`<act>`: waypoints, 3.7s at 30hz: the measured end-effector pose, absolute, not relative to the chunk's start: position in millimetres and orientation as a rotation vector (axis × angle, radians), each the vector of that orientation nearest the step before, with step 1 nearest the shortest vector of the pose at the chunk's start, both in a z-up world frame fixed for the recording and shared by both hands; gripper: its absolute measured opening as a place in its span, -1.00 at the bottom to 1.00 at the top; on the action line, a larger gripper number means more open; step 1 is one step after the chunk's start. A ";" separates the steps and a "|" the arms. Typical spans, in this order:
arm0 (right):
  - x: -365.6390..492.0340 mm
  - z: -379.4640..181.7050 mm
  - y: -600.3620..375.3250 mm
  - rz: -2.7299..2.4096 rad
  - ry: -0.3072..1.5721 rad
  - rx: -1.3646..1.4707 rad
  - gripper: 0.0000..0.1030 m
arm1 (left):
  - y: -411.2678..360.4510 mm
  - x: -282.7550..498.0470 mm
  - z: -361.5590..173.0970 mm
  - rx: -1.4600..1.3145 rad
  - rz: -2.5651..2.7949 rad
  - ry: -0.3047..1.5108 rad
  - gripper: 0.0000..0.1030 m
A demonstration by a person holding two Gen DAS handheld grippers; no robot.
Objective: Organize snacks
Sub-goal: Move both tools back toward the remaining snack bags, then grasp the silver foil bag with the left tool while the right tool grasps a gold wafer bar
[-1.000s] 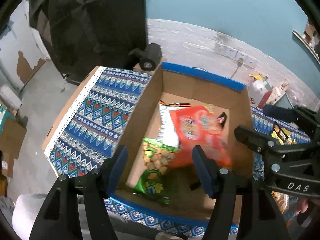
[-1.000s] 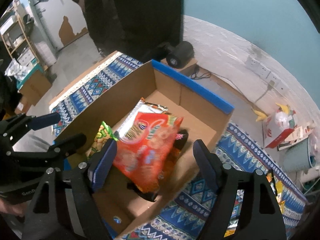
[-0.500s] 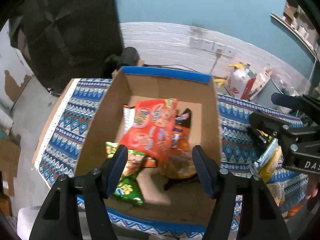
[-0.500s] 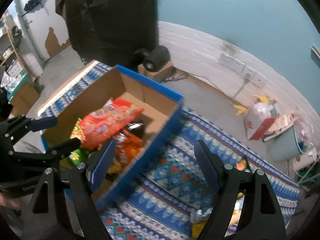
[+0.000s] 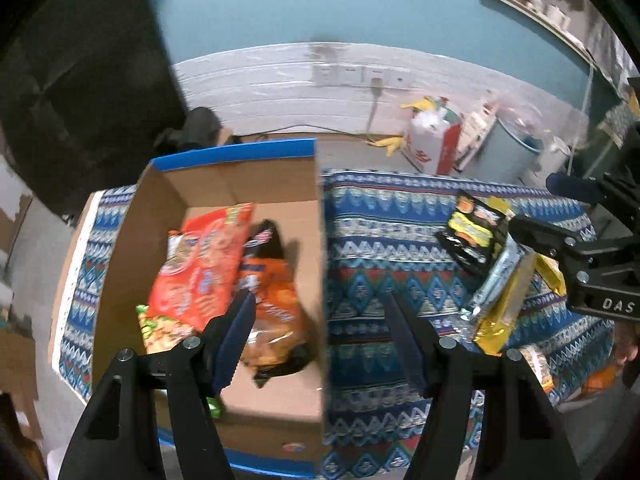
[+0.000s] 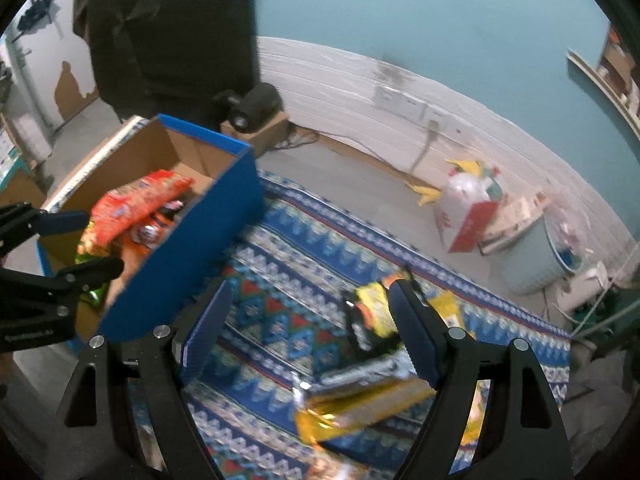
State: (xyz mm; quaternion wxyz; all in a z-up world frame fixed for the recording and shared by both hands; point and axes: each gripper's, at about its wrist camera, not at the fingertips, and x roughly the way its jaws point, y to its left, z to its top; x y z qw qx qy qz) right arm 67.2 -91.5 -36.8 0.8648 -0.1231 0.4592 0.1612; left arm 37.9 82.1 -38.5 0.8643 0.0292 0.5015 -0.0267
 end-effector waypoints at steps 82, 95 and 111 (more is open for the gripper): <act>17.2 -180.8 -327.0 -0.035 1.360 0.004 0.16 | -110.5 79.6 -152.3 0.342 -0.489 1.193 -0.47; 53.9 -171.2 -309.0 -0.115 1.304 -0.026 -0.39 | -84.4 77.6 -138.4 0.285 -0.422 1.199 -0.47; 38.8 -109.9 -324.5 -0.149 1.160 0.052 -0.41 | -71.7 62.7 -89.4 0.256 -0.385 1.106 -0.47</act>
